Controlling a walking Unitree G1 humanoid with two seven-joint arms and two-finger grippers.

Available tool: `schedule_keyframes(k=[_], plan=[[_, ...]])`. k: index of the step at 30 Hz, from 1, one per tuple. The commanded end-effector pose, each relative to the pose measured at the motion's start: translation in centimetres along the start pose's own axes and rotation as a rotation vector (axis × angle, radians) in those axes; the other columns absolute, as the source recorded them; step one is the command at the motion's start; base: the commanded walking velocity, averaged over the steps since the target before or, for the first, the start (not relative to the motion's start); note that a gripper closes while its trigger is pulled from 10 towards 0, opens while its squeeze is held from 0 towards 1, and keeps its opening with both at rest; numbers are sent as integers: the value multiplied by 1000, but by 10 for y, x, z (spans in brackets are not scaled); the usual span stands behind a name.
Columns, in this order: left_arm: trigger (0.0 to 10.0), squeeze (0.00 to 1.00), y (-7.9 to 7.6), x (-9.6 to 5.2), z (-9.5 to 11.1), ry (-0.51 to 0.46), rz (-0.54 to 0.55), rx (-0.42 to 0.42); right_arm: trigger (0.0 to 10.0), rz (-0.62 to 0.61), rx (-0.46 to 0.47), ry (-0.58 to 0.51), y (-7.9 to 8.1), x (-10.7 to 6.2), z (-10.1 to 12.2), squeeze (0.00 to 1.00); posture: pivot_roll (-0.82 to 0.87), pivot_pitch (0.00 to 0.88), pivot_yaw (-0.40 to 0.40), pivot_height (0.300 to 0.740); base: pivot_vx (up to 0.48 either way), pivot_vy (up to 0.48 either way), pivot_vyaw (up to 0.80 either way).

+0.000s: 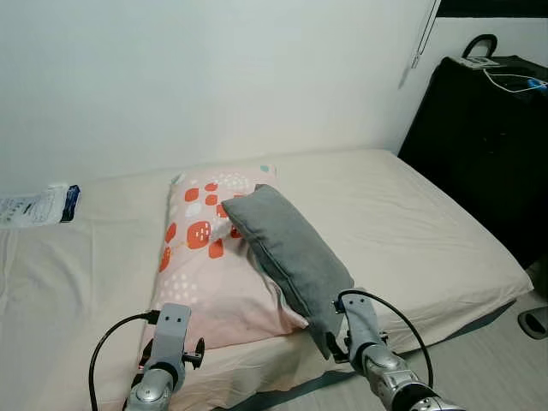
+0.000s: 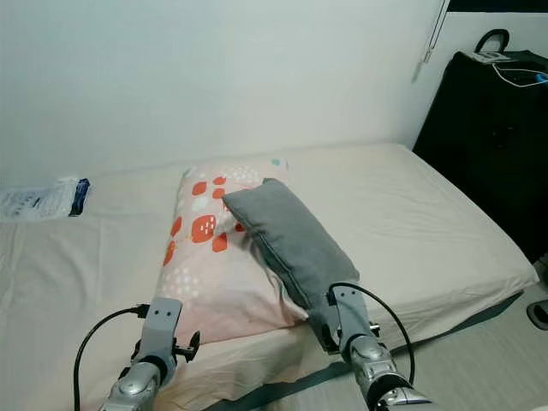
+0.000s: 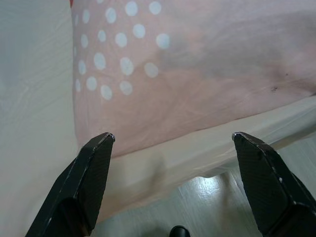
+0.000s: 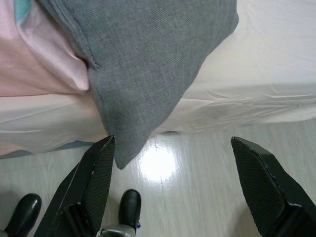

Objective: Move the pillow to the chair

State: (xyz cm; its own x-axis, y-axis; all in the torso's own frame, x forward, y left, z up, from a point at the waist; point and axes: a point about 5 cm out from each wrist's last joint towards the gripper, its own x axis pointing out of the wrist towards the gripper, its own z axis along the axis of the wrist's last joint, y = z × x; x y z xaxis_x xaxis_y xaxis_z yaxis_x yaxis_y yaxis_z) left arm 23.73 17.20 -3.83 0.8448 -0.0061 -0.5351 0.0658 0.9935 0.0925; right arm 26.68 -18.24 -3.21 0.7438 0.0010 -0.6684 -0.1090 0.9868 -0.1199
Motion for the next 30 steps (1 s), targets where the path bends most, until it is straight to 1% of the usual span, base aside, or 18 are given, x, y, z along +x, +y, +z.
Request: schedule_keyframes(k=[1, 4, 6, 9, 10, 11, 13, 14, 16, 18, 20, 26, 30], plan=[[10000, 0, 3, 0, -3, 10, 11, 9, 10000, -2, 7, -25, -2, -1, -2, 0, 96, 0, -84, 740, 0, 0, 0], [10000, 0, 4, 0, -4, 16, 16, 10, 10000, -3, 10, -35, -1, -2, -2, 0, 96, 0, -84, 740, 0, 0, 0], [10000, 0, 2, -1, -9, 42, 6, 30, 10000, 7, 19, -36, 6, -1, -3, 0, 96, 0, -85, 740, 0, 0, 0], [10000, 0, 0, -1, -11, 55, -1, 37, 10000, 11, 24, -30, 10, -1, -4, 0, 99, 0, -88, 740, 0, 0, 0], [10000, 0, -2, -2, -14, 67, -6, 30, 10000, 38, 42, -22, 18, -1, -7, 0, 102, 0, -90, 740, 0, 0, 0], [10000, 0, -2, -2, -14, 67, -6, 30, 10000, 38, 42, -22, 18, -1, -7, 0, 102, 0, -90, 740, 0, 0, 0], [10000, 0, -3, -2, -14, 65, -5, 9, 10000, 92, 76, -23, 26, -2, -8, 0, 102, 0, -89, 740, 0, 0, 0], [10000, 0, -3, -2, -14, 65, -5, 9, 10000, 92, 76, -23, 26, -2, -8, 0, 102, 0, -89, 740, 0, 0, 0], [10000, 0, -2, -2, -15, 66, 0, -7, 10000, 132, 109, -18, 31, -2, -11, 0, 99, 0, -86, 740, 0, 0, 0], [10000, 0, -2, -2, -15, 67, 1, -11, 10000, 139, 116, -17, 32, -2, -11, 0, 99, 0, -86, 740, 0, 0, 0], [10000, 0, -1, -2, -16, 70, 4, -25, 10000, 144, 105, 9, 34, -3, -17, 0, 98, 0, -83, 740, 0, 0, 0], [10000, 0, -1, -2, -16, 70, 4, -25, 10000, 144, 105, 9, 34, -3, -17, 0, 98, 0, -83, 740, 0, 0, 0], [10000, 0, -6, -6, -25, 89, -9, -18, 10000, 147, 60, 47, 35, -6, -30, 0, 104, 0, -85, 740, 0, 0, 0]])
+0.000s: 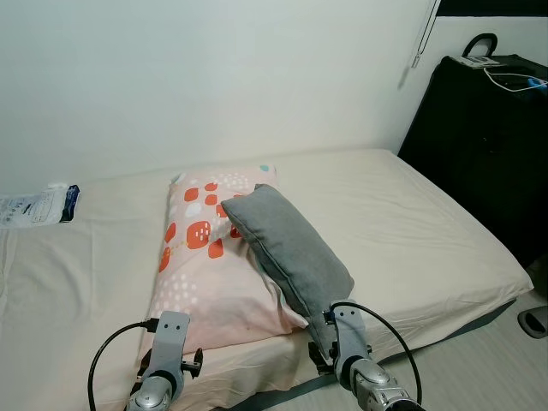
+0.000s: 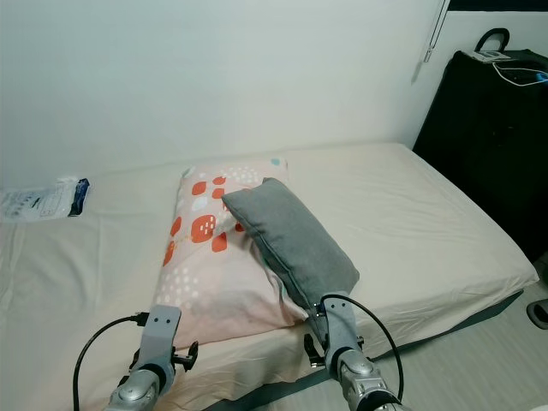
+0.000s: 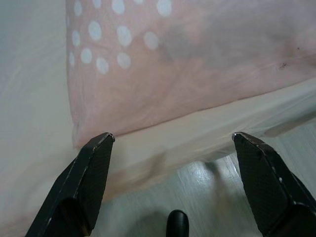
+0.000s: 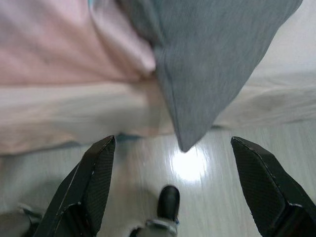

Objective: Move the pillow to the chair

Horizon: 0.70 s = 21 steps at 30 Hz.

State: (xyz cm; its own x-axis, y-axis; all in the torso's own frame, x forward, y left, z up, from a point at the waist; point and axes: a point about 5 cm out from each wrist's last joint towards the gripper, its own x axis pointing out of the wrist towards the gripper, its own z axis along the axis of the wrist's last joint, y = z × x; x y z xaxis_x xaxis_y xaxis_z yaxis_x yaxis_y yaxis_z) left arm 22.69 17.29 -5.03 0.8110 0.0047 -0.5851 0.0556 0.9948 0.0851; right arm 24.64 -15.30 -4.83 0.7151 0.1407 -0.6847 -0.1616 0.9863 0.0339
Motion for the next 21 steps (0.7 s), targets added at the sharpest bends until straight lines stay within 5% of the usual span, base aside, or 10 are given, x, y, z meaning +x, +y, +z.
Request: schedule_keyframes(k=[1, 21], plan=[[10000, 0, -5, -3, -9, 28, -13, -6, 10000, 3, -15, 35, 1, -2, -10, 0, 104, 0, -85, 740, 0, 0, 0], [10000, 0, -11, -5, -15, 44, -29, -47, 10000, -7, 58, 37, -1, -3, -14, 0, 114, 0, -93, 740, 0, 0, 0]])
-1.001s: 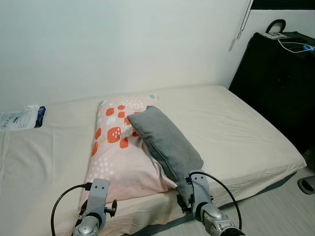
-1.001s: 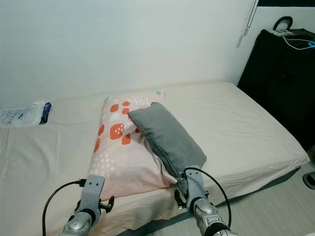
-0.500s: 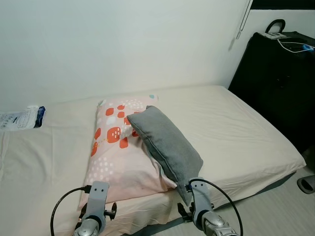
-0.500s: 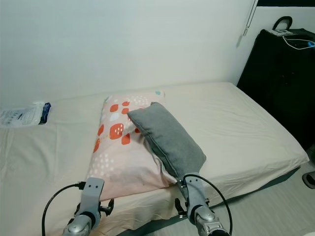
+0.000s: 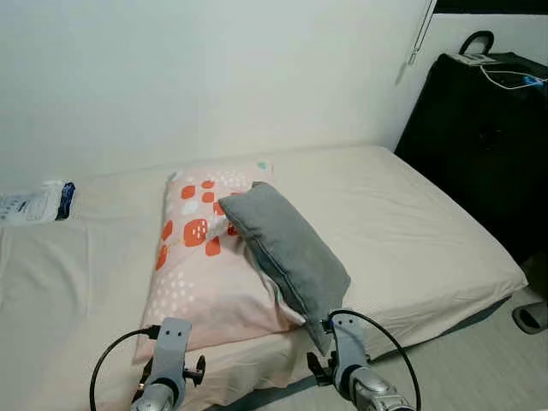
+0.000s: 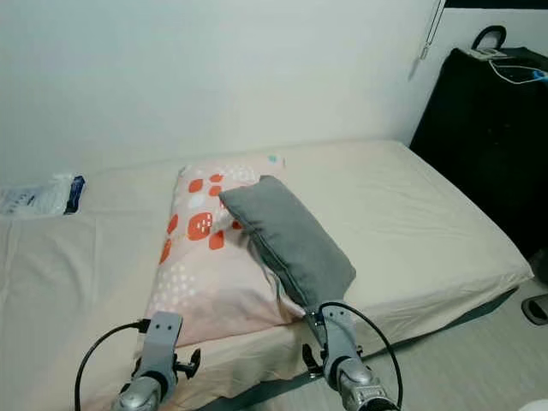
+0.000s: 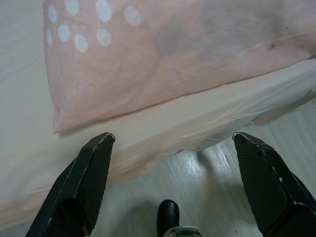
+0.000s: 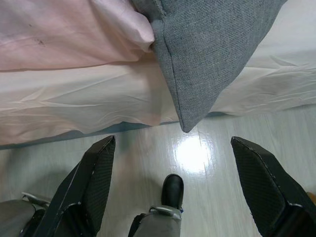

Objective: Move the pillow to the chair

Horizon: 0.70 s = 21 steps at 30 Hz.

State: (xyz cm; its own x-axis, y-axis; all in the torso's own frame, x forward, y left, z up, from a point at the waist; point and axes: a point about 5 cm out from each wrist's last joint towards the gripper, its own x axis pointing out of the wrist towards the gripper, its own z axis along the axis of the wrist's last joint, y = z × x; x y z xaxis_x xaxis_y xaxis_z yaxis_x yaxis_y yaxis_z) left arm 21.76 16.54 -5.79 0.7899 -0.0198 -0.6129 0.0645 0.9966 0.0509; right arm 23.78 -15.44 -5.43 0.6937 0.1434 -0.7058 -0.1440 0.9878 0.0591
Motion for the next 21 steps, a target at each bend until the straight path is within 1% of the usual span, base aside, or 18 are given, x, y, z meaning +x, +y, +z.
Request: schedule_keyframes(k=[1, 5, 11, 12, 13, 18, 20, 21], plan=[[10000, 0, -3, -1, -5, 11, -5, -30, 10000, -20, 30, 5, -2, -1, -3, 0, 116, 0, -94, 740, 0, 0, 0], [10000, 0, -4, -2, -6, 15, -3, -44, 10000, -36, 27, -2, -4, -1, -1, 0, 117, 0, -98, 740, 0, 0, 0], [10000, 0, -3, -2, -7, 20, 3, -35, 10000, -39, 30, -10, -4, -1, 0, 0, 118, 0, -98, 740, 0, 0, 0], [10000, 0, -2, -3, -8, 20, 11, -12, 10000, -42, 59, -18, -5, -1, 1, 0, 121, 0, -99, 740, 0, 0, 0], [10000, 0, -2, -3, -8, 20, 14, -5, 10000, -41, 65, -25, -5, -1, 1, 0, 123, 0, -99, 740, 0, 0, 0], [10000, 0, -3, -3, -9, 19, 14, -11, 10000, -24, 78, -33, -4, 0, 3, 0, 123, 0, -99, 740, 0, 0, 0], [10000, 0, -4, -3, -8, 19, 14, -18, 10000, -24, 61, -24, -3, 0, 2, 0, 124, 0, -100, 740, 0, 0, 0], [10000, 0, -4, -3, -8, 18, 15, -21, 10000, -30, 34, -11, -2, 0, 1, 0, 125, 0, -101, 740, 0, 0, 0]])
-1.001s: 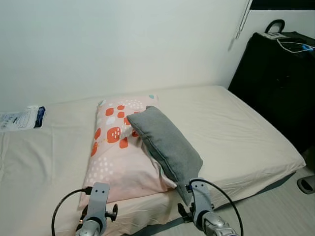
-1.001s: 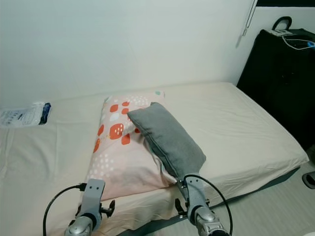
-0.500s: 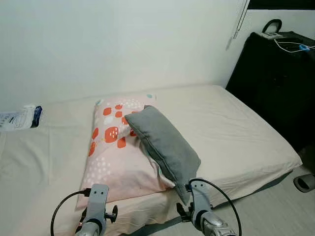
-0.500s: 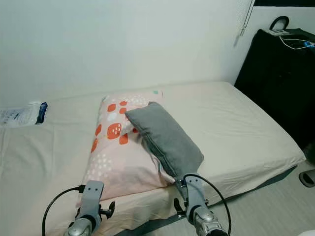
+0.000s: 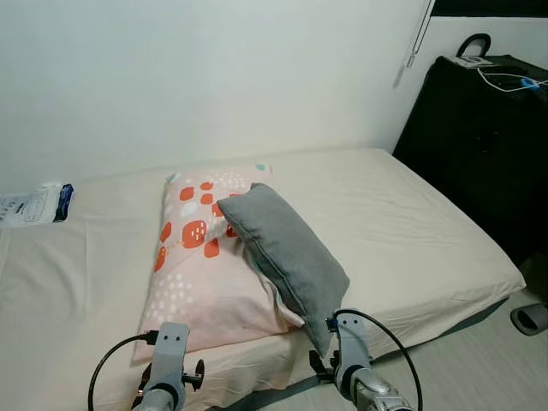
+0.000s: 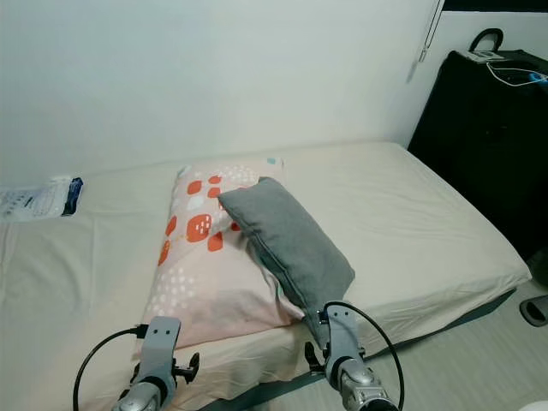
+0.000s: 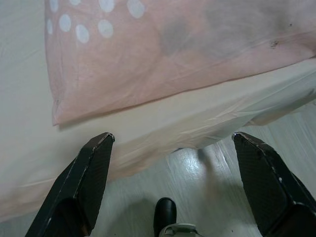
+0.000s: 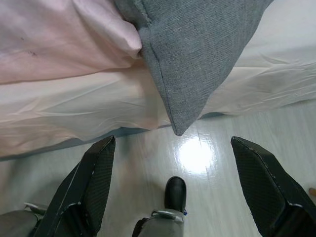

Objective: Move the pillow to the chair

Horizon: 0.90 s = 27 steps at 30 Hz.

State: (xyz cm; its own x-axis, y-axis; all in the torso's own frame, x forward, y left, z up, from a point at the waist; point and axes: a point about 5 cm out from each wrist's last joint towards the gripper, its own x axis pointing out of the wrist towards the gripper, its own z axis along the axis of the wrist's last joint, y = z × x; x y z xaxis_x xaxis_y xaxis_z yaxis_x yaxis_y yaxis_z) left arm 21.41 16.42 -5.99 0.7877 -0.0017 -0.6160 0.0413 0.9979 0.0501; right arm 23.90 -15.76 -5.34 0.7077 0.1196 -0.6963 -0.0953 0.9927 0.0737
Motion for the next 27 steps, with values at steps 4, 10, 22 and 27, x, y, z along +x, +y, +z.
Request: schedule_keyframes(k=[4, 10, 22, 27], plan=[[10000, 0, -3, -1, -4, 12, -2, -4, 10000, -5, -88, 11, 3, 1, 0, 0, 125, 0, -102, 740, 0, 0, 0], [10000, 0, -2, -1, -4, 14, 18, -3, 10000, -27, -126, 13, 3, 1, 1, 0, 119, 0, -103, 740, 0, 0, 0], [10000, 0, -3, 0, -2, 22, 5, 47, 10000, 1, -128, -15, 14, 4, 10, 0, 130, 0, -113, 740, 0, 0, 0], [10000, 0, -4, 1, 0, 8, 10, 28, 10000, -7, -83, -26, 15, 5, 15, 0, 134, 0, -118, 740, 0, 0, 0]])
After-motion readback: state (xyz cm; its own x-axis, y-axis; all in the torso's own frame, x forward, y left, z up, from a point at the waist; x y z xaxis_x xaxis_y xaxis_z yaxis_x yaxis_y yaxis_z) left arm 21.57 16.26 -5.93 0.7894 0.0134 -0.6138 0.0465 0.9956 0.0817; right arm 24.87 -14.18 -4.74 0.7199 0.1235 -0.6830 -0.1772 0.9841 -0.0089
